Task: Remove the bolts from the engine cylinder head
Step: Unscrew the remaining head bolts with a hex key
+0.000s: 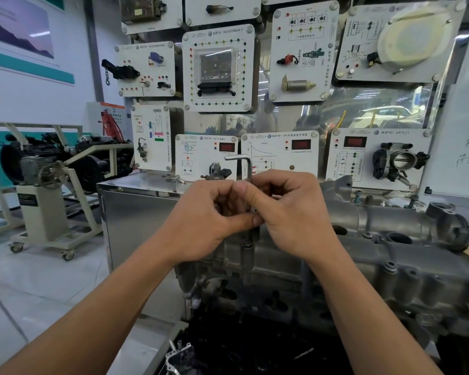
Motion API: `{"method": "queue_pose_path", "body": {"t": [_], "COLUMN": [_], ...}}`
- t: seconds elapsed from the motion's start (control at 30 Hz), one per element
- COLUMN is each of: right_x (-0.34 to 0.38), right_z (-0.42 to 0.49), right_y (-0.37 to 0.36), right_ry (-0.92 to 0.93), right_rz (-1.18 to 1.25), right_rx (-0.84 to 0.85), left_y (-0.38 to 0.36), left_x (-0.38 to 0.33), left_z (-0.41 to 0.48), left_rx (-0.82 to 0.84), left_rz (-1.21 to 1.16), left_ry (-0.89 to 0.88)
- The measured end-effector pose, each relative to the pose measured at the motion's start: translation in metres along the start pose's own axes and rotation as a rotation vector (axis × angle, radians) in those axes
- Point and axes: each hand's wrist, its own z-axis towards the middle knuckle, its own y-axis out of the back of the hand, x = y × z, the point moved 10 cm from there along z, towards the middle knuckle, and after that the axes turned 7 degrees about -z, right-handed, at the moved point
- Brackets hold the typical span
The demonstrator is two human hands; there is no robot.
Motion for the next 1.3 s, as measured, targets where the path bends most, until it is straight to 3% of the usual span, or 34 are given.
{"method": "queue_pose_path", "body": {"t": [0.3, 0.5, 0.8, 0.93, 1.1, 1.3], "right_x": [0.011, 0.004, 0.002, 0.004, 0.005, 0.004], "right_z": [-0.004, -0.004, -0.003, -0.001, -0.002, -0.003], "right_y": [-0.013, -0.021, 0.001, -0.002, -0.005, -0.002], "right_ry": [0.078, 0.043, 0.005, 0.02, 0.028, 0.026], "right_rz": [-0.017, -0.055, 0.076, 0.022, -0.038, -0.081], "right_rx": [0.159, 0.226, 0.0, 0.022, 0.112, 0.101], "left_y": [-0.003, 0.003, 0.005, 0.002, -0.004, 0.001], "left_x": [0.0, 0.003, 0.0, -0.002, 0.003, 0.005], "left_z": [-0.006, -0.004, -0.002, -0.002, -0.005, -0.002], "left_rx": [0.196, 0.041, -0.021, 0.011, 0.183, 0.074], "left_rz": [-0.046, -0.031, -0.054, -0.067, -0.071, -0.056], "left_ry": [0.067, 0.055, -0.014, 0.004, 0.081, 0.077]}}
